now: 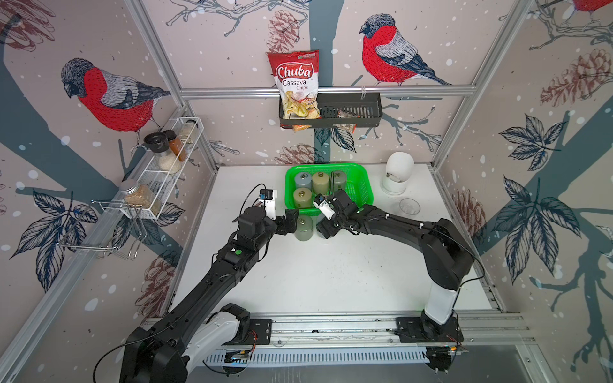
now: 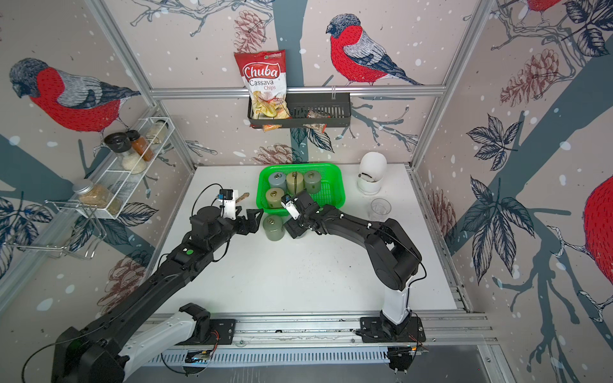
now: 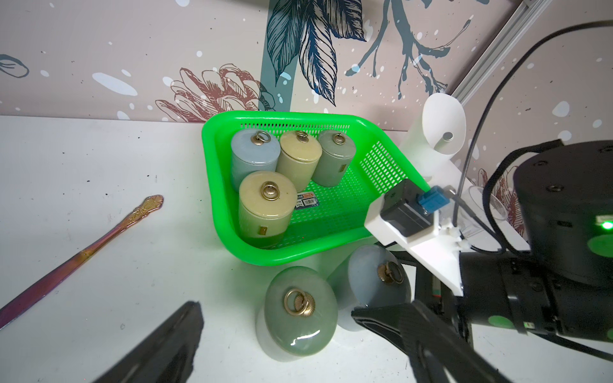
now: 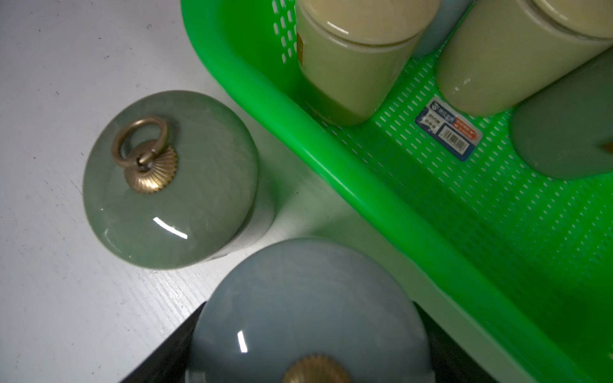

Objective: Take the tea canister out of the basket
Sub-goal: Place the tea canister at the center of the board.

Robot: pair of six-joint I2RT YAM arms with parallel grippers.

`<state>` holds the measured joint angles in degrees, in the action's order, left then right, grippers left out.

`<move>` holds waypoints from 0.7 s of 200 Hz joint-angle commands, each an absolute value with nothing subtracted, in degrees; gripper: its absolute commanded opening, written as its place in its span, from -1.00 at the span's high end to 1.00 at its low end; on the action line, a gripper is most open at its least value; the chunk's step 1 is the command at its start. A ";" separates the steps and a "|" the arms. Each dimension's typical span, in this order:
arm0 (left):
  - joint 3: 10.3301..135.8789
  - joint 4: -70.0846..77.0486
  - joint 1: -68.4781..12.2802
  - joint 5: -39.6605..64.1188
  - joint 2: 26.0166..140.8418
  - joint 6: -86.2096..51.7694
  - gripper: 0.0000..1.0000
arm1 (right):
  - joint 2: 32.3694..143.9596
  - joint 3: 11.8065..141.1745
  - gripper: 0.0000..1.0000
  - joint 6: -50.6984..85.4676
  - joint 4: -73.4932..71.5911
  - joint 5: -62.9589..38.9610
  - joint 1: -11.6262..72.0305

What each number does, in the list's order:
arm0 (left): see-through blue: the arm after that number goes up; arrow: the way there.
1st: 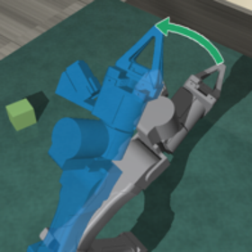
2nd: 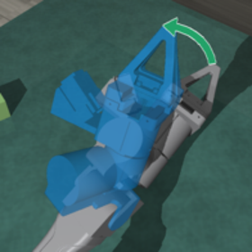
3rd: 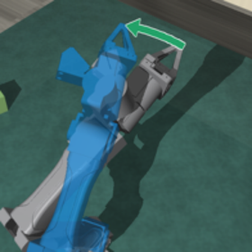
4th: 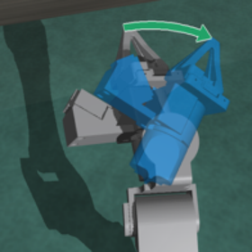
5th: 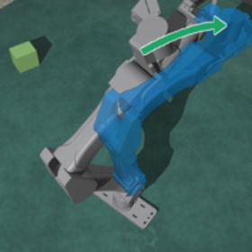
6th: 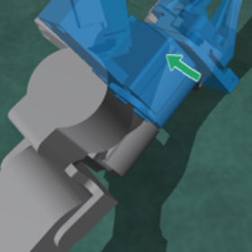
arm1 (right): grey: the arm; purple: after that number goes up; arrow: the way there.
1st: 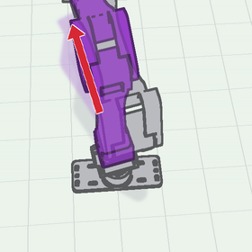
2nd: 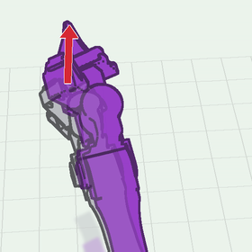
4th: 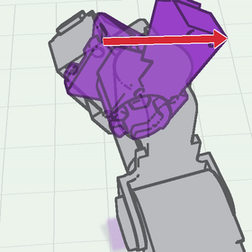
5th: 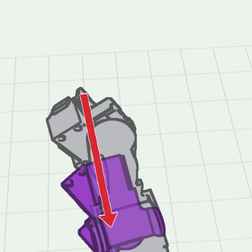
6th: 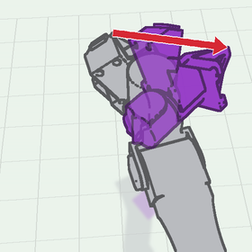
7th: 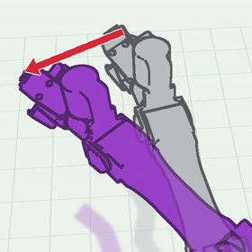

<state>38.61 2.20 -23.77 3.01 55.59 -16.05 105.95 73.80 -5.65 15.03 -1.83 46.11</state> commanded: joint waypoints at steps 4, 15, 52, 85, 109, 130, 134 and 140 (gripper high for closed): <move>38.91 2.55 -23.82 2.89 55.72 -15.05 -0.94 | 106.56 73.75 1.00 -5.00 10.44 -2.44 46.14; 39.02 2.53 -23.84 2.90 55.80 -15.05 -0.94 | 106.70 73.50 1.00 -4.88 10.13 -2.46 46.17; 39.20 2.66 -23.82 2.77 56.07 -14.98 -0.94 | 107.14 72.95 1.00 -4.57 9.05 -2.70 46.40; 39.29 2.59 -23.82 2.82 56.07 -14.90 -0.94 | 107.78 73.04 1.00 -4.50 8.74 -2.64 46.45; 39.29 2.62 -23.83 2.90 56.14 -14.90 -0.94 | 107.93 72.87 1.00 -4.61 8.37 -2.48 46.75; 39.22 2.53 -23.82 2.75 56.16 -14.89 -0.94 | 108.06 72.69 1.00 -4.63 8.16 -2.42 46.85; 39.28 2.55 -23.82 2.76 56.12 -14.86 -0.94 | 108.10 72.69 1.00 -4.66 8.10 -2.40 46.84; 39.19 2.55 -23.86 2.79 56.07 -14.88 -0.94 | 108.18 72.69 1.00 -4.61 8.12 -2.37 46.85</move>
